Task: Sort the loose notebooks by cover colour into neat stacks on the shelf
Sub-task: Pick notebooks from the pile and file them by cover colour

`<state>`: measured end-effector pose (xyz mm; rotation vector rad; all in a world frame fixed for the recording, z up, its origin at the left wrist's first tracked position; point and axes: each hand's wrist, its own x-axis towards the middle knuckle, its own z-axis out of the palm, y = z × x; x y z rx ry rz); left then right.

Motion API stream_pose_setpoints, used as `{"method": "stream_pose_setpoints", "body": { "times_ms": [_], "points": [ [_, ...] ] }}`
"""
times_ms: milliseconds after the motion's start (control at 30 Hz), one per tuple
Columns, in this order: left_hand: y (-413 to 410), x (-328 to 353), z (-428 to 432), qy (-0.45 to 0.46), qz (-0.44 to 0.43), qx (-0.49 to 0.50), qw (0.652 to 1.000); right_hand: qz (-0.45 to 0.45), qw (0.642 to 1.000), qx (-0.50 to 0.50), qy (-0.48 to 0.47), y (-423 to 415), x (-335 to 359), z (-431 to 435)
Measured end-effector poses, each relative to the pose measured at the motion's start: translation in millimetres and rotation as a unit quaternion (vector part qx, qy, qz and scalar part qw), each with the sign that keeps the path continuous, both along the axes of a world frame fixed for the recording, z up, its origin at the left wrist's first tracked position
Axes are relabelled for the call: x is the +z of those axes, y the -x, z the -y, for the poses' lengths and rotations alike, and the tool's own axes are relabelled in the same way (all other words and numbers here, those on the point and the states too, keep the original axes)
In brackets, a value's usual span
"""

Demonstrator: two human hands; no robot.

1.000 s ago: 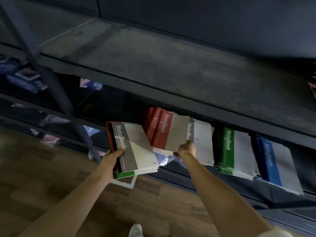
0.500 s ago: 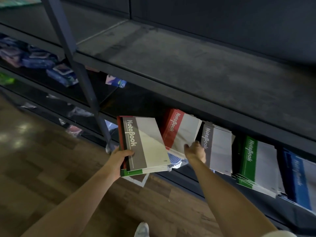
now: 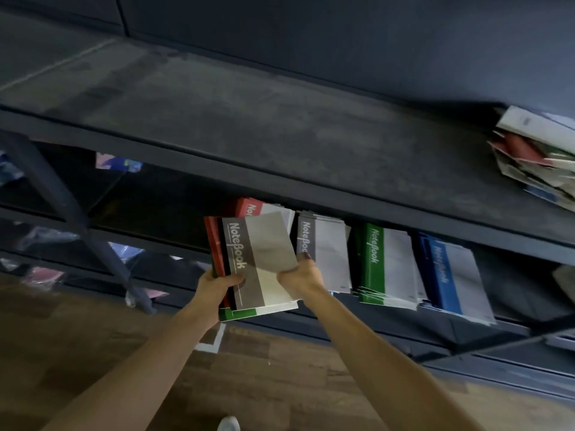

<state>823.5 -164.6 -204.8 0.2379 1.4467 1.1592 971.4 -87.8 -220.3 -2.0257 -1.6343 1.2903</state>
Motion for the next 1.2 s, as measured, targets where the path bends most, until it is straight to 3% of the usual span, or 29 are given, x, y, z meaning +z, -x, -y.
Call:
{"method": "stream_pose_setpoints", "body": {
  "times_ms": [400, 567, 767, 1033, 1100, 1200],
  "points": [
    [-27, -9, -13, 0.044, 0.006, -0.043, 0.998, 0.115, 0.982, -0.142, -0.035, -78, -16, -24],
    [-18, -10, -12, 0.041, -0.012, -0.065, 0.997, 0.153, 0.976, -0.148, -0.052, -92, -27, -38],
    [-9, -13, -6, 0.046, -0.021, -0.082, 0.995, 0.194, 0.974, -0.074, -0.085, -88, -36, -41],
    [-9, -11, -3, 0.052, -0.008, -0.086, 0.995, 0.236, 0.97, 0.02, -0.045, -78, -42, -37],
    [-12, -10, -4, 0.049, -0.007, -0.091, 0.995, 0.215, 0.974, 0.029, -0.059, -71, -34, -33],
    [-23, -6, -8, 0.042, -0.017, -0.1, 0.994, 0.042, 0.998, 0.011, 0.035, -58, -18, -26]
  ]
}}
